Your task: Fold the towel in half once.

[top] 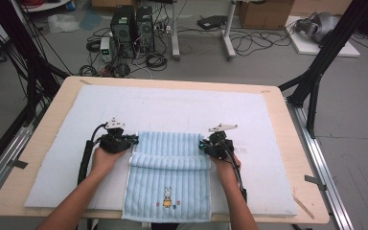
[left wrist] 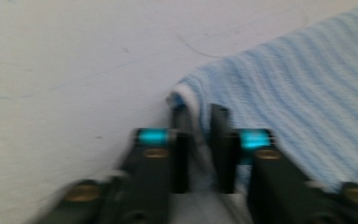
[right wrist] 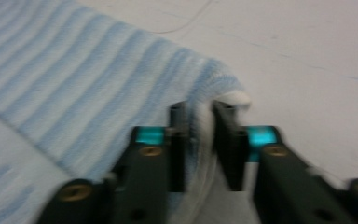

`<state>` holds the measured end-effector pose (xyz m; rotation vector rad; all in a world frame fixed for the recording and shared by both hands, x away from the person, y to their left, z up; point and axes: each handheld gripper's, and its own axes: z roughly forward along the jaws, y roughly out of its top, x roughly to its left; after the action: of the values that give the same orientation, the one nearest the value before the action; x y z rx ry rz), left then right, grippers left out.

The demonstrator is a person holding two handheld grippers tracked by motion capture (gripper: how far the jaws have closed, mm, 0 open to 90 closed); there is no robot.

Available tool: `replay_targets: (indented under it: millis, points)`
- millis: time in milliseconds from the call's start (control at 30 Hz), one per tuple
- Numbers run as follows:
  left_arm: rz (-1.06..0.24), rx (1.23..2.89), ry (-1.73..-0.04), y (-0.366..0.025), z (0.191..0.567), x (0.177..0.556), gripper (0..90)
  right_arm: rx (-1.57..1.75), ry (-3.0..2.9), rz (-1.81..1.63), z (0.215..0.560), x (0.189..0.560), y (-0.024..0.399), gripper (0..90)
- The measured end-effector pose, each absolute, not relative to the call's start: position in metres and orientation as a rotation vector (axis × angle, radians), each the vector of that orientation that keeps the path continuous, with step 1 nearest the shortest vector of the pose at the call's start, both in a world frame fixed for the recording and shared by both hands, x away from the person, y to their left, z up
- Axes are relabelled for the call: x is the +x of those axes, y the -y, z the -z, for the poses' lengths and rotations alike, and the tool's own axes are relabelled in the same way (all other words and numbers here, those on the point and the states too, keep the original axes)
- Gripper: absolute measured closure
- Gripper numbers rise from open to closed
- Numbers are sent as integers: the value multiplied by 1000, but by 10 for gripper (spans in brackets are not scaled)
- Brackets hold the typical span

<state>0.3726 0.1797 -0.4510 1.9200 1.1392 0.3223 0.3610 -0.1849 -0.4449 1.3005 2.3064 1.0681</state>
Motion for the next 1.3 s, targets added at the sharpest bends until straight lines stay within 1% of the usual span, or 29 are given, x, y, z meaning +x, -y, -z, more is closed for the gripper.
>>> replay_targets:
  millis: [133, 200, 333, 433, 467, 600, 667, 833, 933, 1000, 1300]
  points:
    - [-316, 1918, -1149, -179, 449, 383, 872, 1270, -2299, -1038, 443, 365, 184, 858]
    - [-326, 1882, -1158, -180, 449, 389, 872, 1260, -2285, -1029, 443, 370, 184, 858]
    - [-298, 1852, -1189, -182, 452, 403, 872, 1262, -2263, -1034, 444, 381, 183, 858]
    - [-312, 1830, -1192, -182, 452, 411, 872, 1254, -2251, -1025, 443, 390, 181, 857]
    - [-299, 1845, -1194, -183, 452, 416, 872, 1257, -2249, -1028, 442, 393, 181, 857]
    - [-317, 1818, -1188, -183, 452, 428, 872, 1241, -2228, -1014, 439, 407, 180, 857]
    - [-306, 1834, -1194, -184, 451, 435, 872, 1235, -2215, -1014, 438, 414, 179, 857]
    - [-327, 1838, -1181, -182, 443, 450, 872, 1243, -2183, -1003, 436, 426, 175, 857]
    - [-344, 1840, -1152, -181, 439, 455, 872, 1241, -2163, -996, 435, 433, 176, 856]
    - [-372, 1810, -1115, -181, 439, 457, 871, 1248, -2149, -1005, 434, 438, 177, 856]
    - [-364, 1790, -1120, -187, 446, 461, 870, 1254, -2113, -982, 429, 452, 168, 856]
